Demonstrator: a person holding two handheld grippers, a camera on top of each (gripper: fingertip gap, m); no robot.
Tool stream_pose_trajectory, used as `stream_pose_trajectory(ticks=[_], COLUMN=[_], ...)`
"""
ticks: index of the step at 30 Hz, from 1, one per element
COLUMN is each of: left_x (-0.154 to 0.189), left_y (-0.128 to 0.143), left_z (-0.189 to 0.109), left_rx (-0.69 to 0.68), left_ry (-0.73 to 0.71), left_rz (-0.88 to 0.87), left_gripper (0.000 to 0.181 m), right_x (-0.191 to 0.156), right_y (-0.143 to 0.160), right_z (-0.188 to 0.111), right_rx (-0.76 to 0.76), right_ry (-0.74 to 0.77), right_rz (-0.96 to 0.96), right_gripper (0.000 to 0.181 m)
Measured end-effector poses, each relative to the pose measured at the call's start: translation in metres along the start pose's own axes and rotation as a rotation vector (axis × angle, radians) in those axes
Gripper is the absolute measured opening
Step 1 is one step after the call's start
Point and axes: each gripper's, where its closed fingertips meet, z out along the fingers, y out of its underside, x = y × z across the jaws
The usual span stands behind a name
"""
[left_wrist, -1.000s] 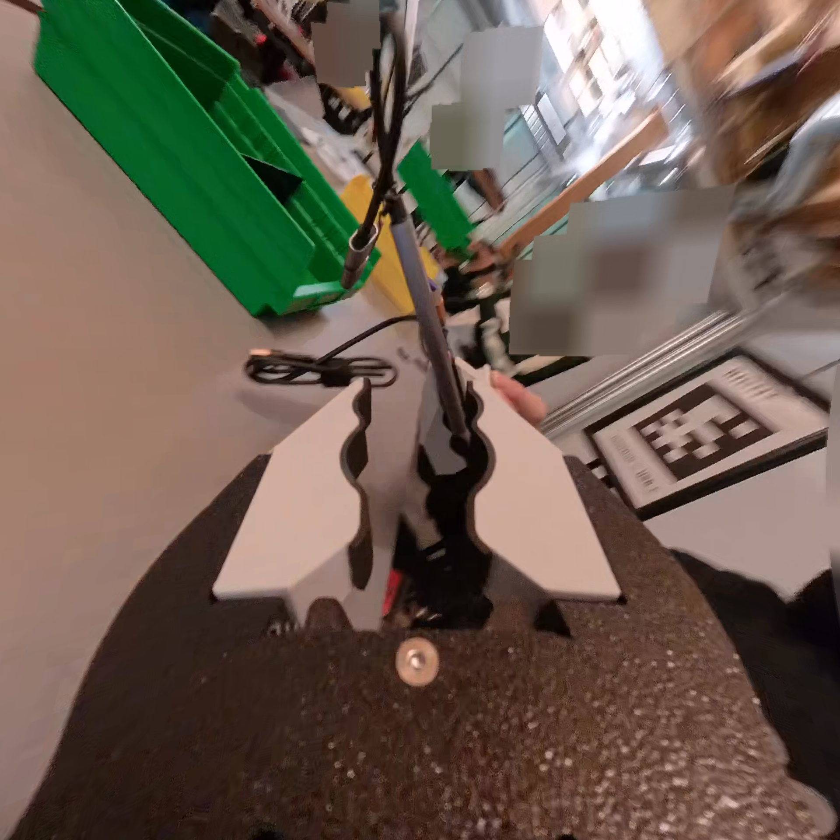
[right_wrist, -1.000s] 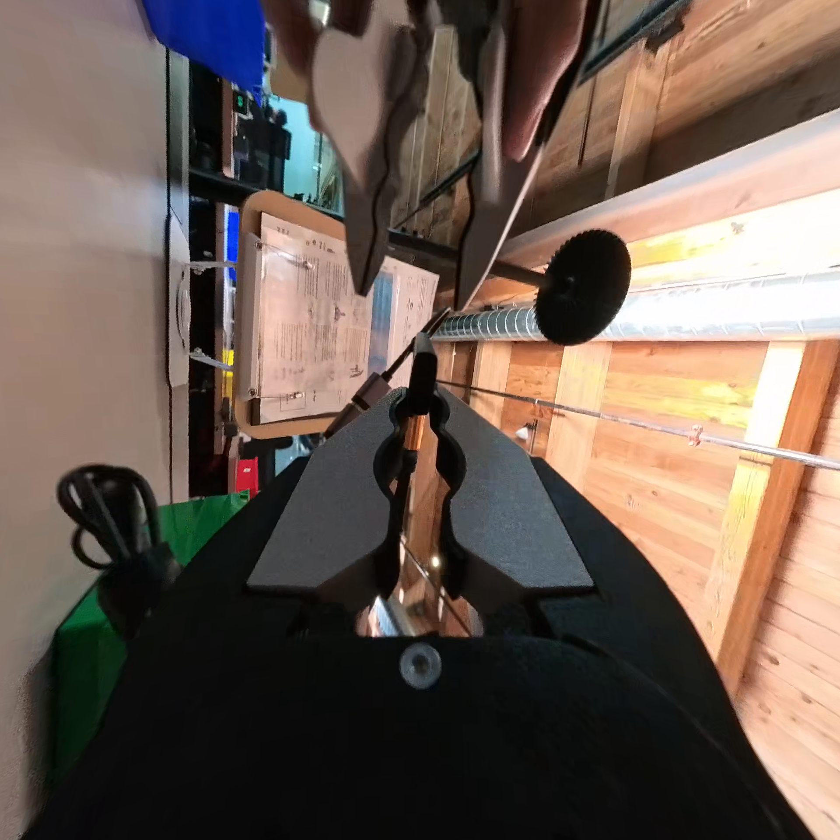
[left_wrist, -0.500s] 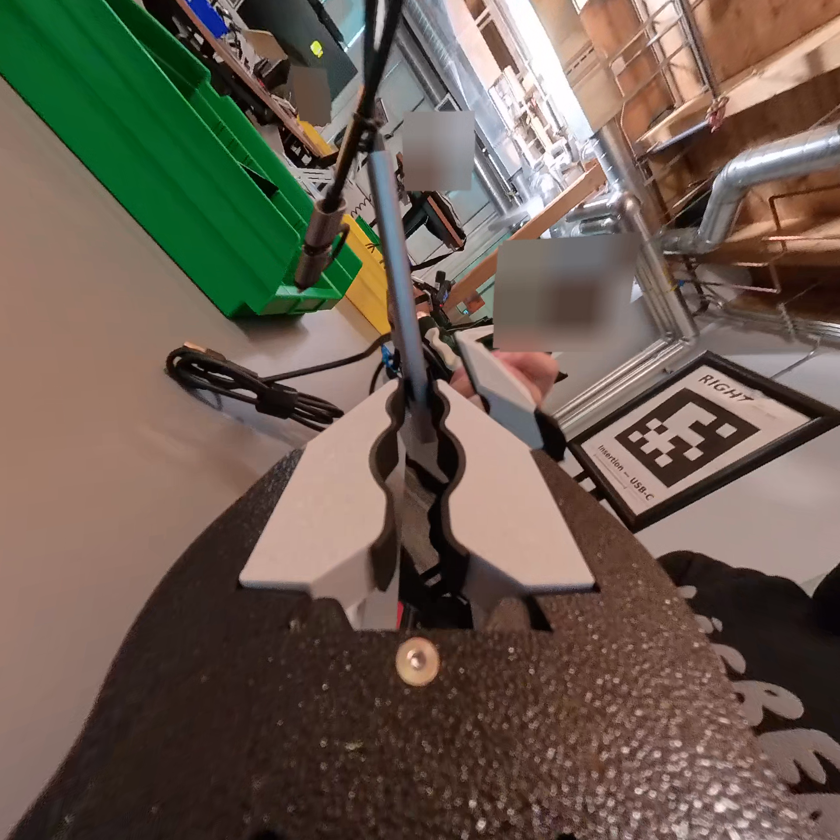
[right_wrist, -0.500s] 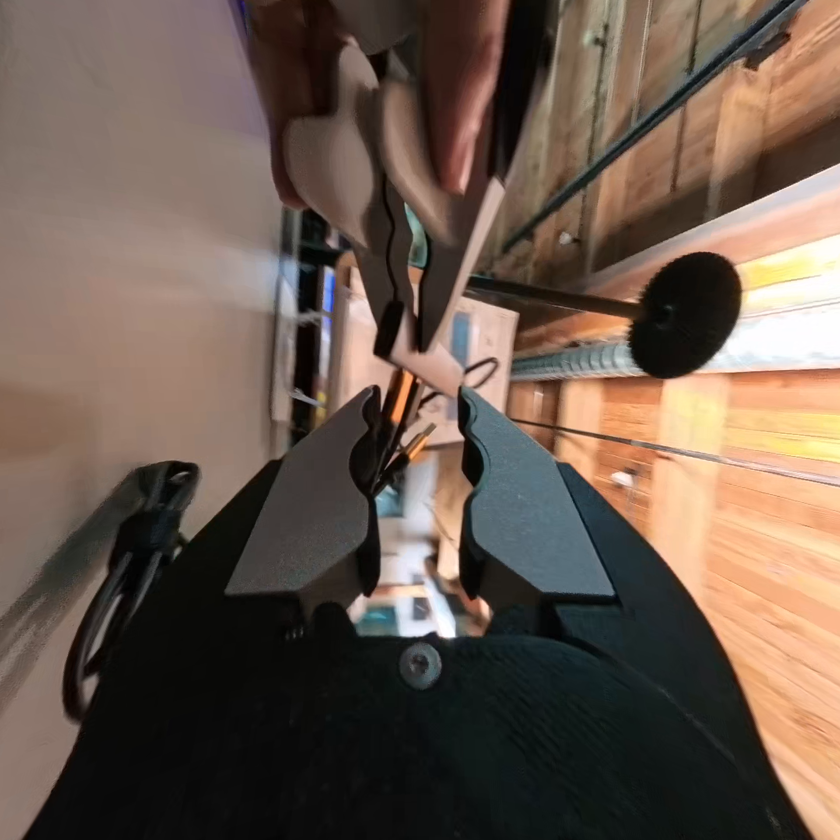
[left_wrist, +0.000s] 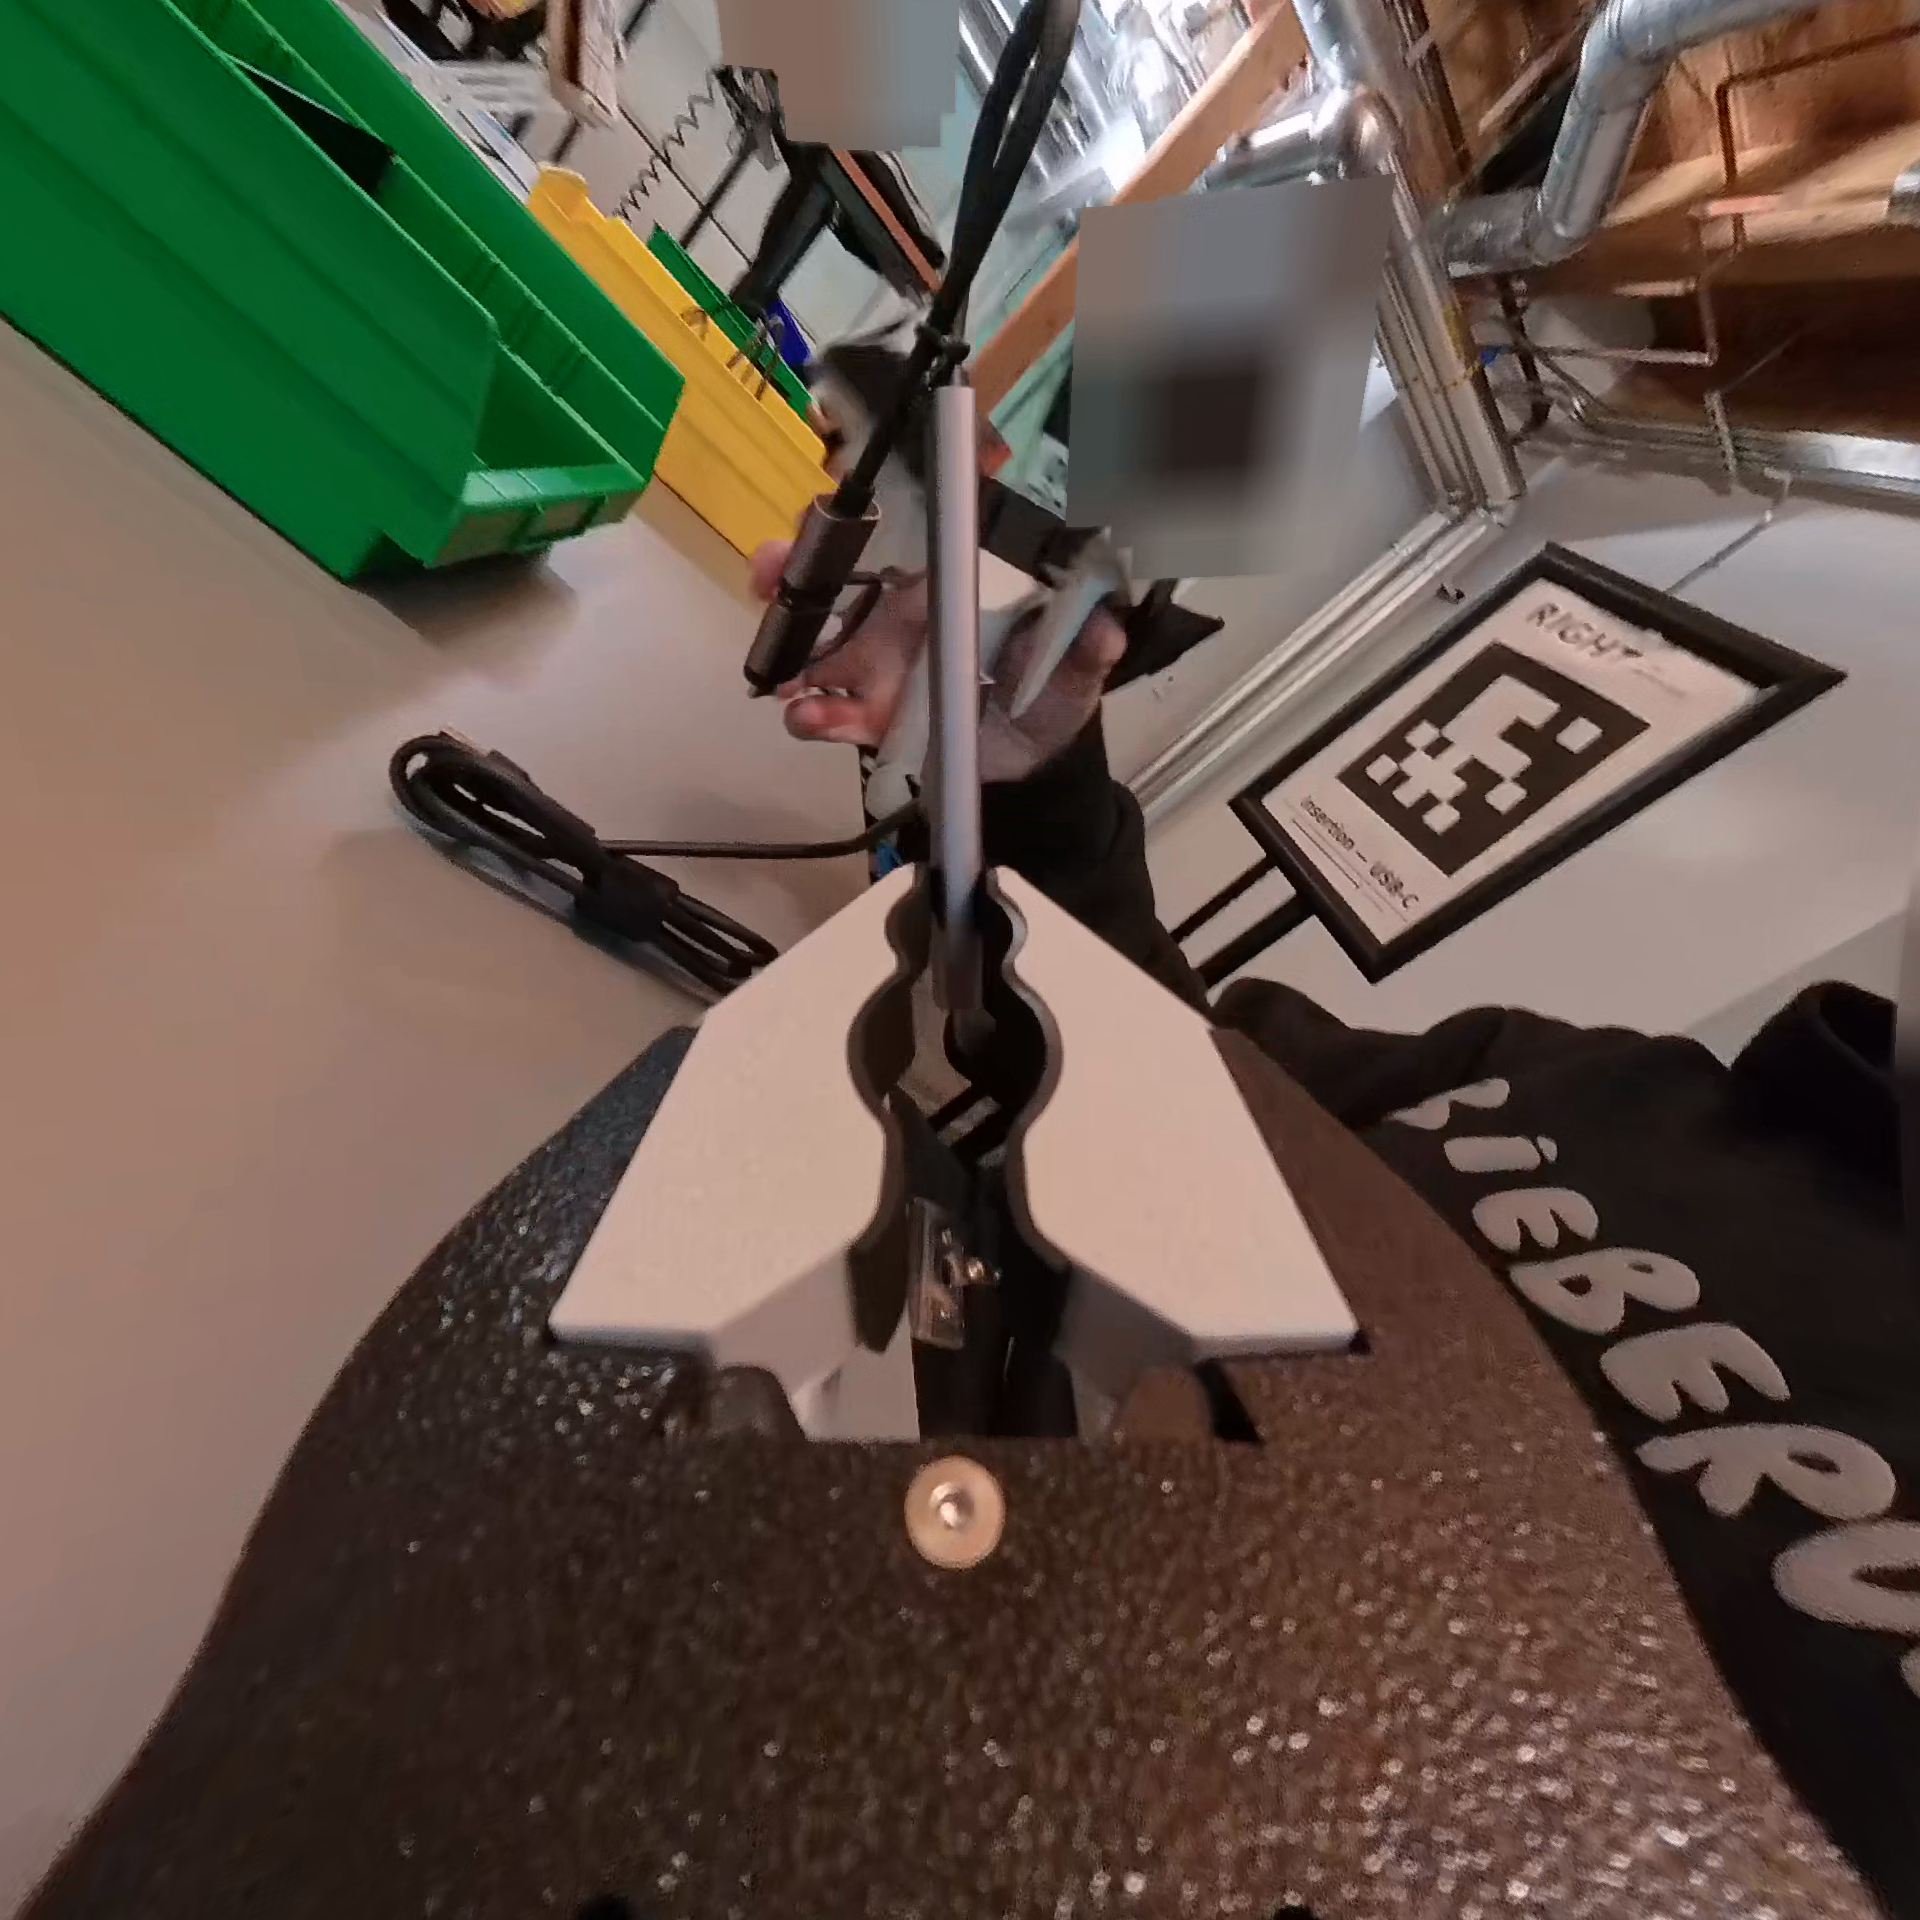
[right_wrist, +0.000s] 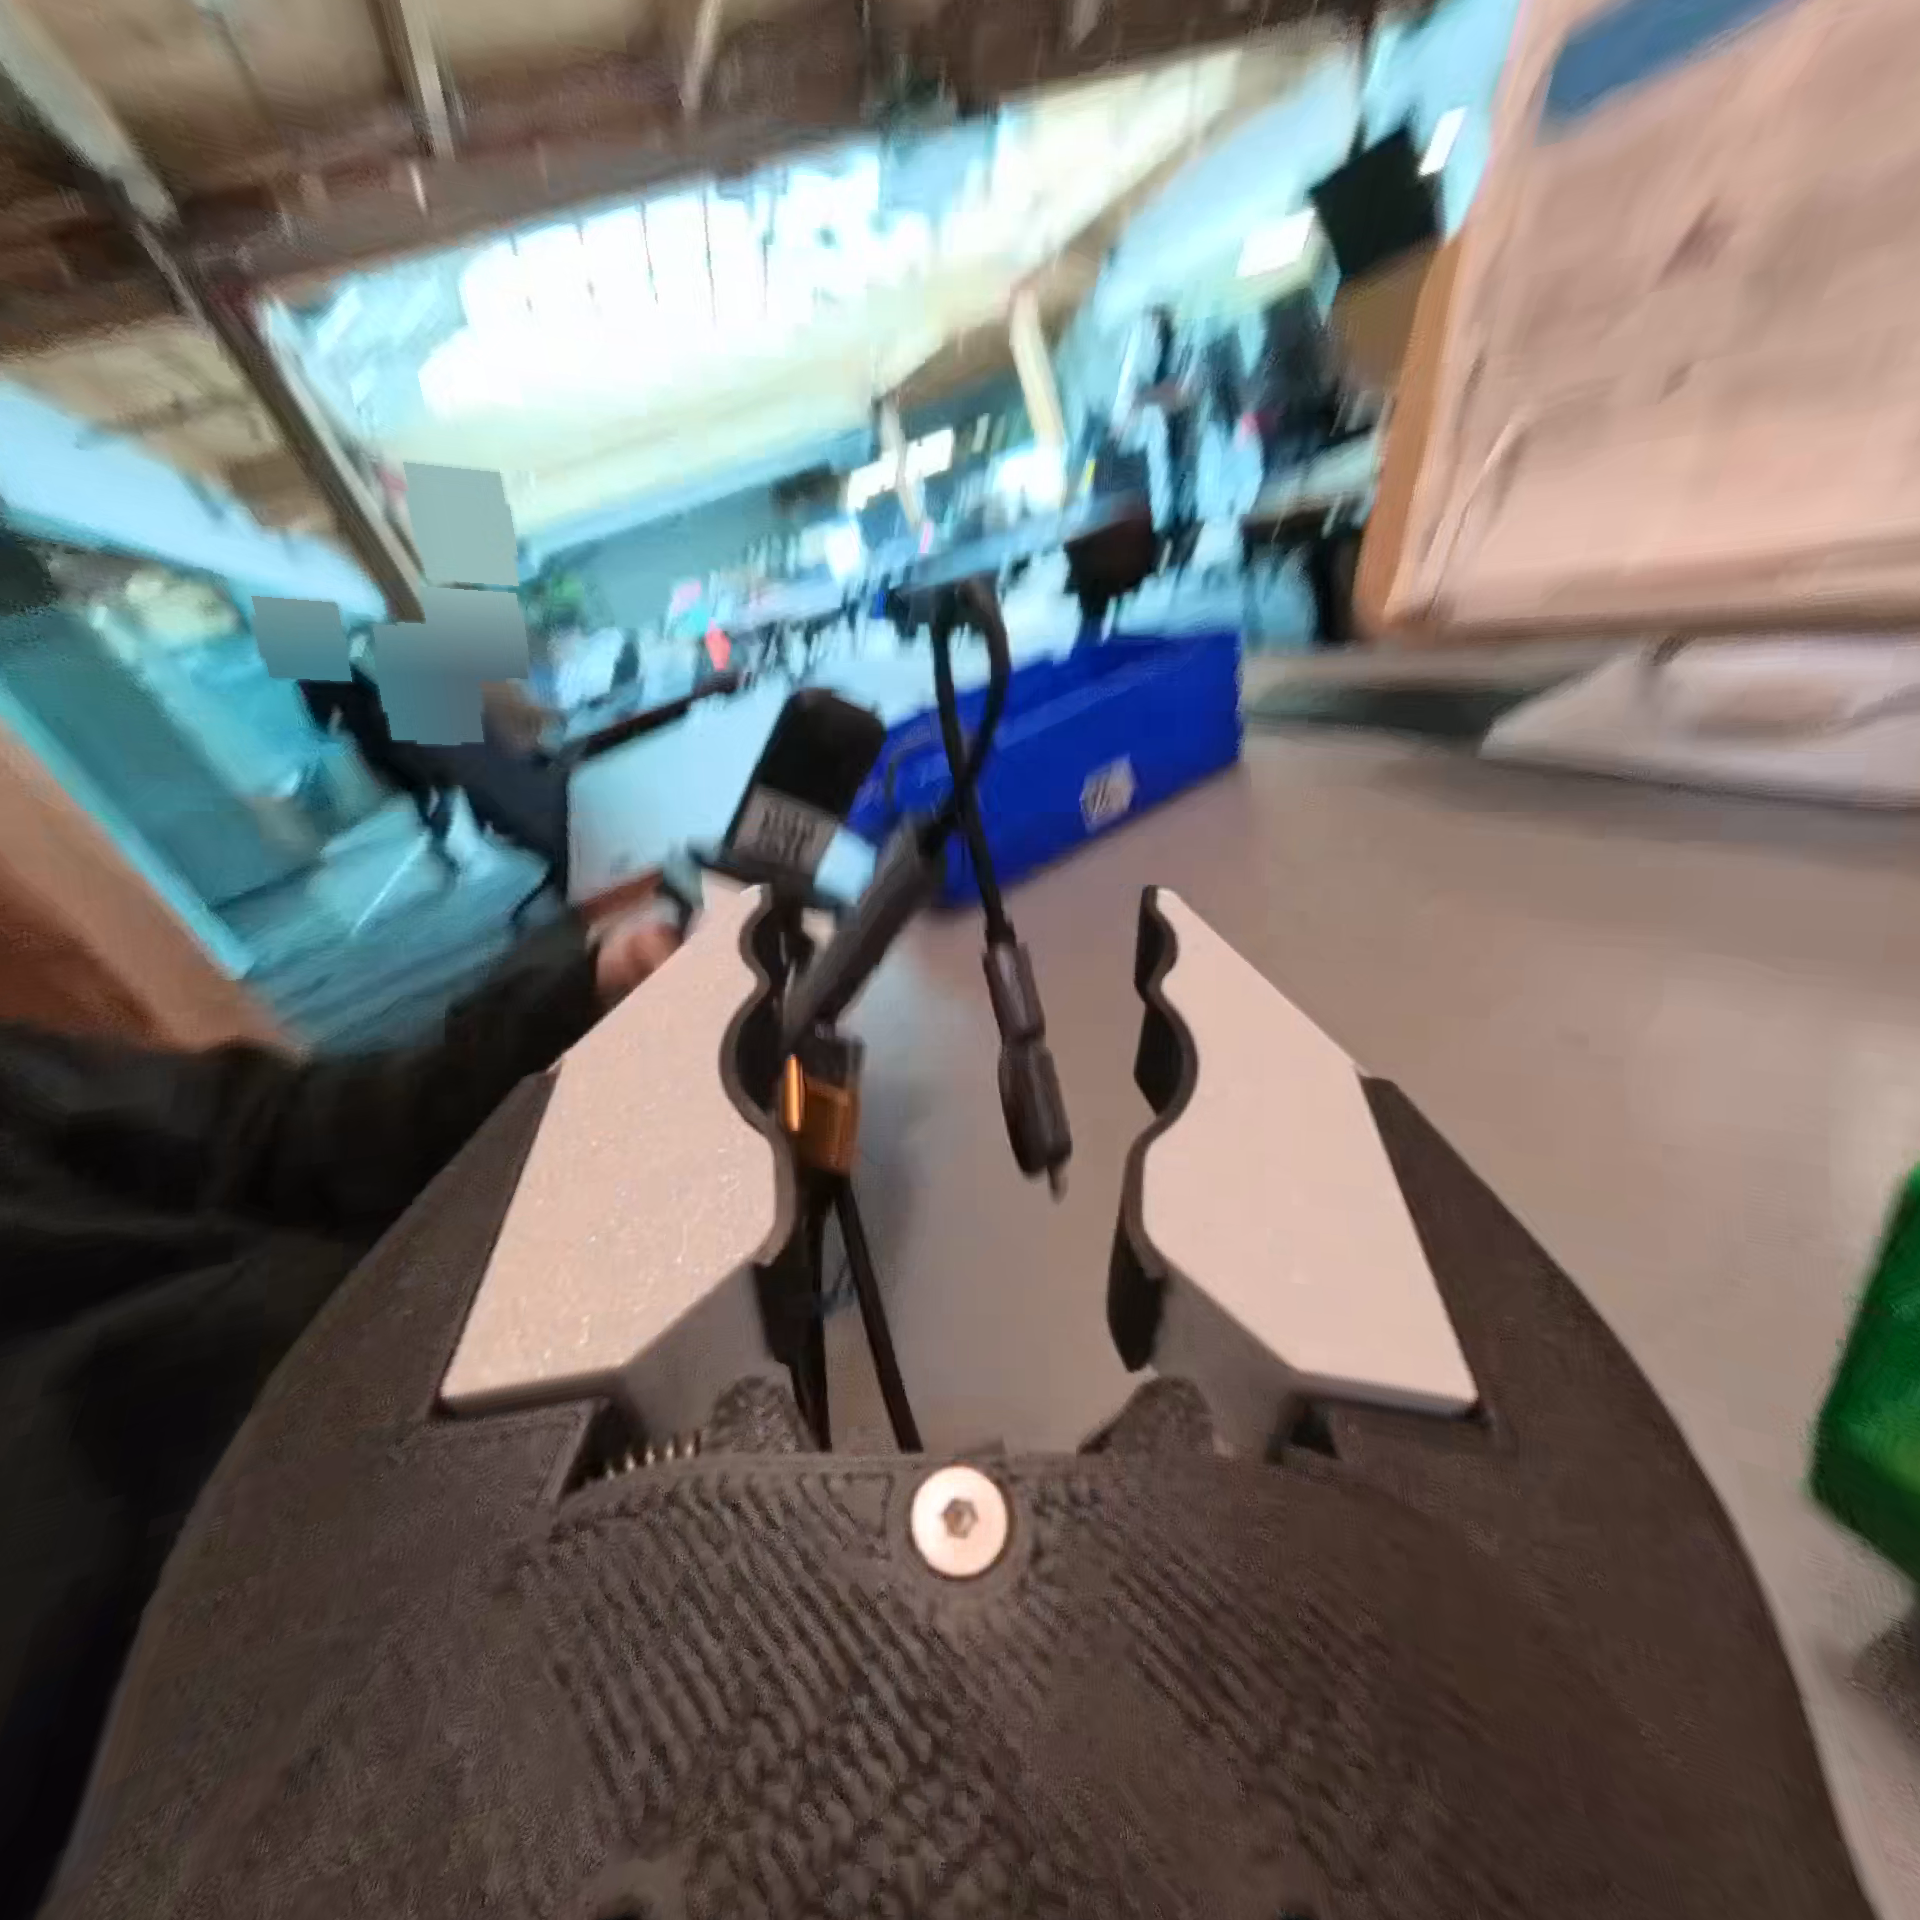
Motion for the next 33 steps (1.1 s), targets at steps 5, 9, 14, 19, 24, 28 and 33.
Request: stream_pose_trajectory(ticks=[5, 9, 14, 19, 24, 28, 33], left_x=[0.006, 0.005, -0.004, -0.005, -0.008, -0.011, -0.011], left_y=[0.012, 0.014, -0.019, -0.026, -0.021, -0.019, -0.022], left_z=[0.011, 0.017, 0.010, 0.005, 0.000, -0.001, -0.003], left_rx=[-0.104, -0.146, 0.044, 0.090, 0.048, 0.034, 0.071], left_ry=[0.021, -0.006, -0.200, -0.509, -0.634, -0.679, -0.753], left_rz=[0.057, 0.116, 0.486, 1.099, 1.350, 1.428, 1.455], left_gripper=[0.007, 0.006, 0.009, 0.032, 0.026, 0.023, 0.022], right_x=[-0.018, -0.035, -0.020, -0.007, -0.007, -0.012, -0.011], right_y=[0.034, 0.044, 0.025, 0.025, 0.030, 0.033, 0.033], right_z=[0.018, 0.021, 0.027, 0.028, 0.029, 0.033, 0.035], right_rx=[-0.138, -0.168, -0.017, 0.081, 0.070, 0.061, 0.083], right_ry=[-0.122, -0.258, -0.225, -0.264, -0.270, -0.297, -0.301], right_rz=[0.056, 0.069, 0.334, 0.668, 0.717, 0.740, 0.761], right_gripper=[0.071, 0.016, 0.007, 0.008, 0.008, 0.008, 0.007])
